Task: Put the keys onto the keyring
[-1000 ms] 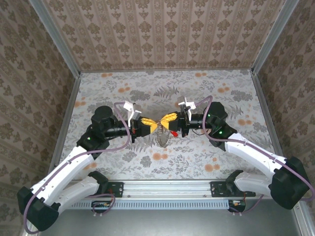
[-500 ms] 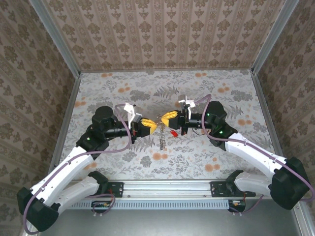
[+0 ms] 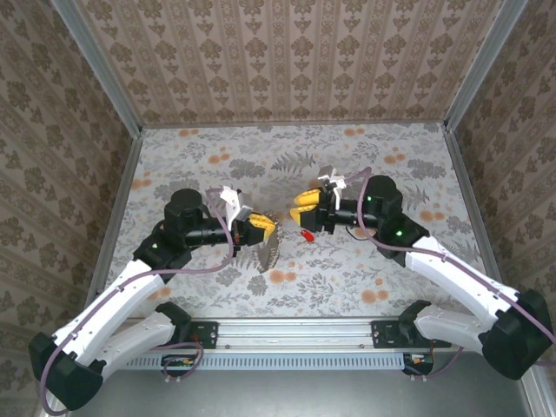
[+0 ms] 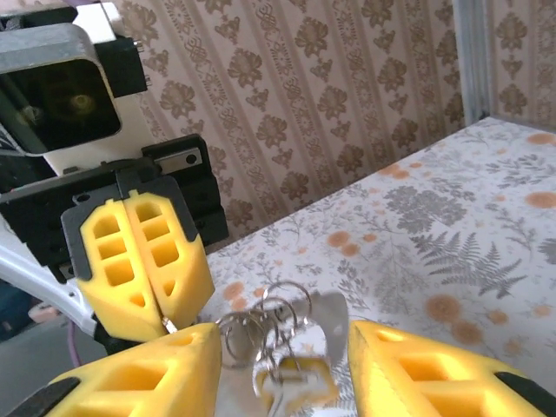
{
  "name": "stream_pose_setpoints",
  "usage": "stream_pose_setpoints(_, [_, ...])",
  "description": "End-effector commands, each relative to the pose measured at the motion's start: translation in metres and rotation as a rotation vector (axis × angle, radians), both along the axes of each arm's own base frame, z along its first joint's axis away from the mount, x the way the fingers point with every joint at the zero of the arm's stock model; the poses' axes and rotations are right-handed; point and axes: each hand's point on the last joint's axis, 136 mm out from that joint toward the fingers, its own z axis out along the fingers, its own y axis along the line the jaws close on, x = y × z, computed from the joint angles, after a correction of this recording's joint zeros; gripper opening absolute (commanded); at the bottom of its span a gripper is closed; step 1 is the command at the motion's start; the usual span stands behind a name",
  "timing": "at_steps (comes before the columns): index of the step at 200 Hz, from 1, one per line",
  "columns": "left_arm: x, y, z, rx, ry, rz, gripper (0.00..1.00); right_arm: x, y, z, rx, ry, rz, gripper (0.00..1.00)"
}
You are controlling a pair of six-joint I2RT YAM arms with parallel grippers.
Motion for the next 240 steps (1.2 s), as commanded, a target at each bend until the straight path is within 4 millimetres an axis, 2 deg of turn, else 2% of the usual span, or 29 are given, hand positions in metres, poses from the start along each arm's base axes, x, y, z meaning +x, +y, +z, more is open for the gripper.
stream_pose_setpoints(1, [-0.006,-0.001,0.027,-0.039,-0.090,-0.037,0.00,-0.009,-0.012,0.010,-0.064,-0.108,-0.028,0.45])
stream_pose_setpoints(20, [-0.010,-0.003,0.029,-0.037,-0.087,-0.069,0.00,-0.024,-0.010,0.010,-0.078,-0.157,0.029,0.46])
stream_pose_setpoints(63, [-0.026,-0.009,0.034,-0.020,-0.055,-0.188,0.00,-0.044,0.001,0.000,-0.121,-0.186,0.133,0.46])
stream_pose_setpoints(120, [-0.031,-0.014,0.028,0.029,-0.039,-0.230,0.00,-0.058,0.005,0.003,-0.119,-0.219,0.185,0.43])
stream_pose_setpoints(198, [-0.036,-0.019,0.021,0.063,-0.032,-0.255,0.00,-0.066,0.016,0.002,-0.090,-0.208,0.238,0.39])
stream_pose_setpoints(240, [-0.036,-0.018,0.021,0.066,-0.039,-0.248,0.00,-0.067,0.022,0.000,-0.096,-0.203,0.259,0.32])
